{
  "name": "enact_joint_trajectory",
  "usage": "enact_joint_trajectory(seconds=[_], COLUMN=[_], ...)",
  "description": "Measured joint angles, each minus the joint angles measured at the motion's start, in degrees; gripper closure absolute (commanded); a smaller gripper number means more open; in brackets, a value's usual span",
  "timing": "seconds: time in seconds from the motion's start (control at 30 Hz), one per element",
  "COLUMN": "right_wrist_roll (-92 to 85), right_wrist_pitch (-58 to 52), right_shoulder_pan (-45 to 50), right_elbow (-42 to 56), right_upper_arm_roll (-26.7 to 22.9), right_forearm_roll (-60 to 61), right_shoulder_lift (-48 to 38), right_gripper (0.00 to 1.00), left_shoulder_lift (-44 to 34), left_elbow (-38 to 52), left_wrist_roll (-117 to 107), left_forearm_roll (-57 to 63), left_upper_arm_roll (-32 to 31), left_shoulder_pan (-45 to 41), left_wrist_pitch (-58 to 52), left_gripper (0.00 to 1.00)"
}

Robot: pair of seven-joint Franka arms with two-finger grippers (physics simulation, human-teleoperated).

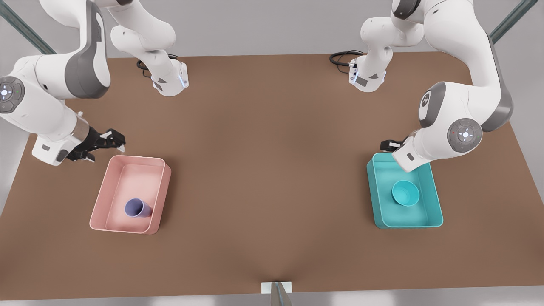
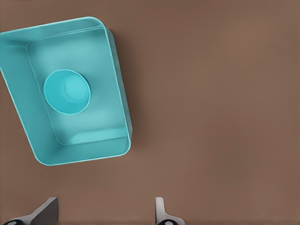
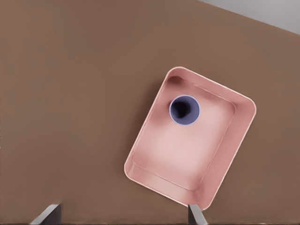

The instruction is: Put the bowls and cups in different boxes

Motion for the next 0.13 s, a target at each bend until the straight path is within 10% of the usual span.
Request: enact_joint_trajectory(seconds=[0.13], right_wrist_roll=[3.0], right_wrist_pitch=[-2.5], right_shoulder_pan=[0.4], right_elbow=[-0.8], right_upper_arm_roll=[-0.1], right_forearm_roll=[-0.1], right_shoulder_lift=[-0.7], right_gripper=[0.0], left_shoulder_lift=[0.0], left_elbow=[0.0], left_wrist_roll=[0.1], left_forearm_roll=[0.0], left_upper_arm_roll=[0.0], left_shoulder_pan=[0.0], left_wrist_pitch=[0.1], left_gripper=[0.0])
